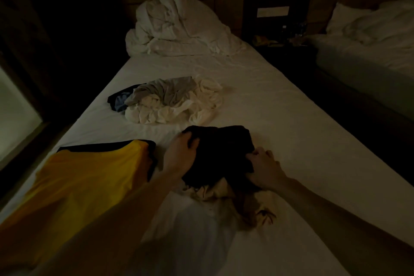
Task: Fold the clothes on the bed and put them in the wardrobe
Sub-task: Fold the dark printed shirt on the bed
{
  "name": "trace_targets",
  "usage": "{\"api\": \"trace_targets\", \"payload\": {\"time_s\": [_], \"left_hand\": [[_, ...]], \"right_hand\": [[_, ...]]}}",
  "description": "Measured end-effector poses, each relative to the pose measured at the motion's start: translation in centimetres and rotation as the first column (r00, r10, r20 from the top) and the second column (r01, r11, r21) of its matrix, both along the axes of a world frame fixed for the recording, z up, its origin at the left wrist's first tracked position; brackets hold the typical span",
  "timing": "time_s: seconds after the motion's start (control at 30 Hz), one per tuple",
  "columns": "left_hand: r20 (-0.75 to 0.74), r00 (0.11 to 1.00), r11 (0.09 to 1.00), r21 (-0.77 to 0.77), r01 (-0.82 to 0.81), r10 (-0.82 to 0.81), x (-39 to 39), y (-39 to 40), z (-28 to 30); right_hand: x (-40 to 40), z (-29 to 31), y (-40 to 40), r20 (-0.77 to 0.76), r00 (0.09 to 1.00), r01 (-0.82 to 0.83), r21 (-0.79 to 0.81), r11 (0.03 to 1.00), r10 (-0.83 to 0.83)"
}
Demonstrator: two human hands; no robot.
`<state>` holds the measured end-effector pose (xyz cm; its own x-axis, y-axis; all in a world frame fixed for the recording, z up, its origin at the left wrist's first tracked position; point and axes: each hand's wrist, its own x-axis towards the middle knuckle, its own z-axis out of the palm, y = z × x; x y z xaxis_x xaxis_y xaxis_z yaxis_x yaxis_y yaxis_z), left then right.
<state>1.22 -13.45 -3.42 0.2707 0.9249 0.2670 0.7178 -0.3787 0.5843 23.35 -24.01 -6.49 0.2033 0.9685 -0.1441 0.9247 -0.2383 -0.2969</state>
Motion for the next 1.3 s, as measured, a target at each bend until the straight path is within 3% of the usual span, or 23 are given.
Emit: {"api": "trace_targets", "payload": {"time_s": [0.07,0.13,0.17,0.23,0.3,0.37,0.43,0.5,0.63,0.73,0.8,0.93,1.03,1.07,1.13,1.2,1.23,1.3], "left_hand": [[0.301,0.949,0.992,-0.102,-0.068,0.096,0.0,1.2,1.5],[0.432,0.893,0.987,-0.146,-0.069,0.127,-0.5,2.4,2.8],[0.460,0.878,0.988,-0.137,-0.076,0.131,-0.8,2.8,3.2],[0.507,0.848,0.987,-0.116,-0.108,0.153,-1.4,3.1,4.0],[0.479,0.865,0.988,-0.058,-0.142,0.152,-2.0,2.8,4.5],[0.284,0.954,0.988,0.087,-0.128,0.098,-2.8,2.1,4.9],[0.030,0.998,0.976,0.207,-0.062,0.057,-3.6,1.6,5.5],[-0.119,0.989,0.958,0.284,-0.045,0.082,-4.8,1.7,6.5],[-0.140,0.979,0.906,0.416,-0.078,0.148,-8.3,2.2,9.5],[-0.019,0.980,0.901,0.396,-0.174,0.198,-12.3,2.2,12.2],[0.107,0.975,0.917,0.333,-0.218,0.194,-14.7,2.3,13.9],[0.297,0.947,0.941,0.270,-0.205,0.121,-15.1,1.7,17.7],[0.534,0.845,0.980,0.184,-0.080,-0.031,-14.4,0.1,21.0],[0.489,0.867,0.980,0.198,-0.003,-0.096,-14.6,-0.4,21.8],[0.065,0.988,0.952,0.284,0.118,-0.142,-15.3,-1.3,23.1],[-0.343,0.936,0.918,0.341,0.201,-0.077,-16.0,-1.4,23.4],[-0.398,0.917,0.917,0.354,0.185,-0.031,-16.5,-0.9,23.0],[-0.307,0.948,0.935,0.353,0.033,0.083,-17.4,0.4,21.5]], "right_hand": [[-0.3,-0.4,0.8,-0.078,0.997,0.020,0.081,0.997,-0.014],[-1.0,0.1,1.7,-0.359,0.933,0.137,0.258,0.956,-0.037],[-1.4,1.0,2.0,-0.512,0.857,0.248,0.293,0.923,-0.067],[-2.1,3.1,3.0,-0.727,0.680,0.423,0.291,0.858,-0.089],[-2.9,5.5,3.8,-0.783,0.620,0.458,0.317,0.830,-0.043],[-4.1,8.1,4.4,-0.805,0.593,0.451,0.359,0.817,0.026],[-5.2,10.8,4.7,-0.786,0.607,0.396,0.424,0.814,0.114],[-6.1,13.5,4.6,-0.704,0.681,0.287,0.510,0.811,0.202],[-6.1,16.9,4.2,-0.493,0.827,0.117,0.620,0.775,0.270],[-5.1,18.3,3.8,-0.216,0.950,-0.056,0.594,0.803,0.226],[-4.2,18.6,3.6,-0.072,0.977,-0.130,0.551,0.824,0.203],[-4.0,19.2,3.5,-0.014,0.989,-0.119,0.534,0.837,0.149],[-4.8,20.7,3.8,-0.083,0.994,-0.014,0.585,0.811,0.077],[-5.1,21.3,3.8,-0.136,0.989,0.032,0.610,0.792,0.065],[-5.5,22.6,3.9,-0.287,0.956,0.144,0.649,0.747,0.066],[-6.3,24.3,3.8,-0.480,0.871,0.260,0.624,0.737,0.100],[-6.7,25.0,3.7,-0.578,0.807,0.305,0.584,0.752,0.122],[-7.0,26.3,3.8,-0.772,0.622,0.404,0.461,0.790,0.132]]}}
